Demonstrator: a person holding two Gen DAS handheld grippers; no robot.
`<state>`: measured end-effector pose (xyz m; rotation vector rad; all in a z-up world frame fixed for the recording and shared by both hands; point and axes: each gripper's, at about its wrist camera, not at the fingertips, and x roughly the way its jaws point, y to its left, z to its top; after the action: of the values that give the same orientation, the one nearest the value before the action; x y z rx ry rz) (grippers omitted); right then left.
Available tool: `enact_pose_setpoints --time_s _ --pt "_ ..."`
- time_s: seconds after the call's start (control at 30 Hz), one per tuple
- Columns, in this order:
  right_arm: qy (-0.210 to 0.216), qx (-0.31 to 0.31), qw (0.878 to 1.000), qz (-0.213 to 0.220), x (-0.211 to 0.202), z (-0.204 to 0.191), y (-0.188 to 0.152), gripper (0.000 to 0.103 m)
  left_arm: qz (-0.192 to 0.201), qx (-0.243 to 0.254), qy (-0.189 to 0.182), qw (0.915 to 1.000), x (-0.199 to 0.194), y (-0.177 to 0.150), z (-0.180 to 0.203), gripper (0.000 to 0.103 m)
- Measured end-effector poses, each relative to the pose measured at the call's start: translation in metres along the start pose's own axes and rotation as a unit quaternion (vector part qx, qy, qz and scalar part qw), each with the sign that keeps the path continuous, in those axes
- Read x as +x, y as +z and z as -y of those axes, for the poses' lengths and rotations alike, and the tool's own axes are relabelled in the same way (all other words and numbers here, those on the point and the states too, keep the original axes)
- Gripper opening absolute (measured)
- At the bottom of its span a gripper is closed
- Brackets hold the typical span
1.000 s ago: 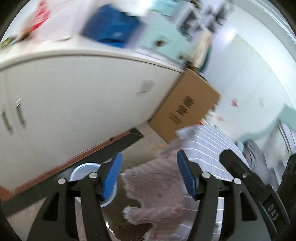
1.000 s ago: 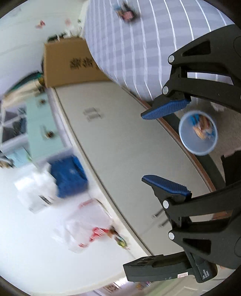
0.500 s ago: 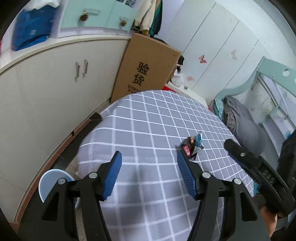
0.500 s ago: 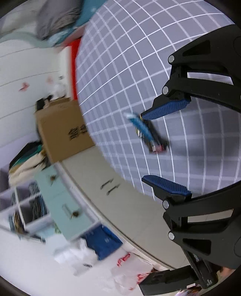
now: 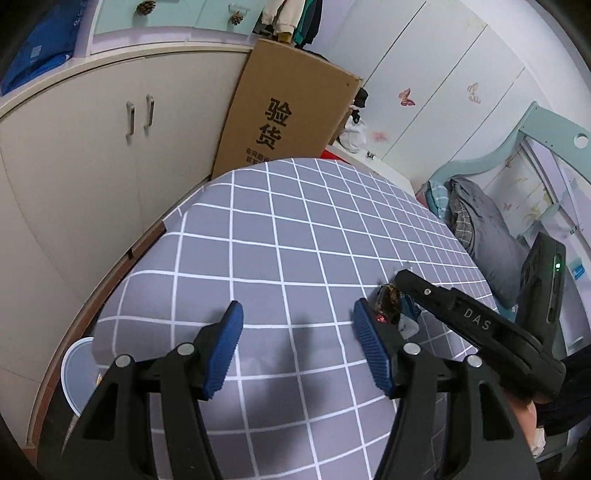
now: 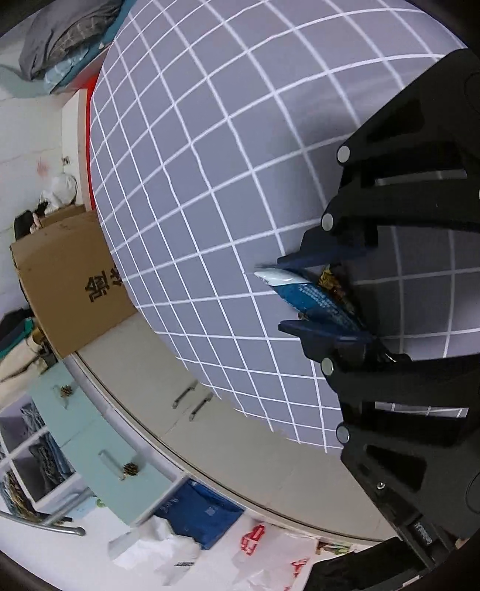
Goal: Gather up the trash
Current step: 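Grasp the blue wrapper with the right gripper while the left gripper approaches the black snack bag, then grasp the black snack bag with the left gripper and lift it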
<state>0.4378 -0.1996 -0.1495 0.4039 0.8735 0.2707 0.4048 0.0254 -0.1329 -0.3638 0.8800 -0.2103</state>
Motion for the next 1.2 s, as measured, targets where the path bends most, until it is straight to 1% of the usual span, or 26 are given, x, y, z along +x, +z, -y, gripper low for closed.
enact_pose_setpoints --time_s 0.07,0.1,0.17,0.2,0.23,0.27,0.3,0.37,0.47,0.53,0.7,0.73,0.77,0.83,0.93,0.97,1.03,1.13,1.2 --pt "0.005 -0.005 1.0 0.012 -0.005 -0.001 0.0 0.022 -0.002 0.003 -0.005 1.0 0.003 0.0 0.002 0.061" --pt "0.016 -0.005 1.0 0.025 -0.012 -0.002 0.0 0.02 -0.004 0.005 -0.008 0.9999 0.005 0.0 0.003 0.061" --pt "0.024 -0.004 0.999 0.047 -0.024 -0.002 0.003 0.015 -0.005 0.01 -0.019 0.9997 0.006 -0.001 0.009 0.061" --pt "0.027 -0.004 0.998 0.058 -0.031 -0.002 0.004 0.015 -0.004 0.015 -0.026 0.9996 0.006 -0.001 0.012 0.061" --pt "0.029 -0.005 0.997 0.067 -0.039 -0.001 0.004 0.015 -0.004 0.022 -0.03 0.9993 0.005 -0.002 0.016 0.064" --pt "0.027 -0.009 0.996 0.081 -0.051 0.001 0.003 0.015 -0.004 0.033 -0.032 0.9989 0.006 -0.002 0.023 0.068" --pt "0.024 -0.013 0.996 0.088 -0.057 0.003 0.002 0.014 -0.005 0.048 -0.032 0.9983 0.007 -0.003 0.031 0.069" --pt "0.023 -0.015 0.995 0.097 -0.073 0.011 -0.001 0.014 -0.012 0.076 -0.028 0.9966 0.013 -0.005 0.046 0.07" --pt "0.023 -0.009 0.995 0.092 -0.085 0.029 -0.006 0.014 -0.021 0.098 -0.039 0.9942 0.021 -0.009 0.065 0.07" --pt "0.019 -0.004 0.996 0.086 -0.088 0.04 -0.01 0.014 -0.029 0.108 -0.036 0.9931 0.029 -0.011 0.075 0.07" --pt "0.018 0.003 0.997 0.069 -0.085 0.051 -0.02 0.014 -0.036 0.137 -0.013 0.9898 0.045 -0.016 0.093 0.069" --pt "0.019 0.002 0.998 0.065 -0.083 0.051 -0.021 0.014 -0.036 0.143 -0.004 0.9891 0.048 -0.018 0.096 0.063" --pt "0.02 0.001 0.998 0.063 -0.082 0.05 -0.022 0.014 -0.038 0.144 0.001 0.9888 0.049 -0.017 0.097 0.049" --pt "0.02 -0.003 0.998 0.059 -0.081 0.047 -0.023 0.014 -0.05 0.143 0.0 0.9884 0.053 -0.017 0.096 0.034" --pt "0.023 -0.009 0.998 0.056 -0.081 0.04 -0.026 0.014 -0.035 0.15 0.003 0.9881 0.045 -0.02 0.096 0.02" --pt "0.024 -0.012 0.998 0.056 -0.082 0.035 -0.027 0.014 -0.032 0.151 0.005 0.988 0.043 -0.02 0.096 0.016" --pt "0.025 -0.018 0.998 0.056 -0.083 0.027 -0.028 0.014 -0.022 0.153 0.01 0.988 0.035 -0.022 0.091 0.014" --pt "0.031 -0.025 0.998 0.053 -0.083 0.014 -0.032 0.014 0.0 0.148 0.014 0.9889 0.019 -0.028 0.081 0.013" --pt "0.037 -0.034 0.997 0.051 -0.084 0.001 -0.037 0.014 0.025 0.147 0.029 0.9885 -0.001 -0.036 0.07 0.012"
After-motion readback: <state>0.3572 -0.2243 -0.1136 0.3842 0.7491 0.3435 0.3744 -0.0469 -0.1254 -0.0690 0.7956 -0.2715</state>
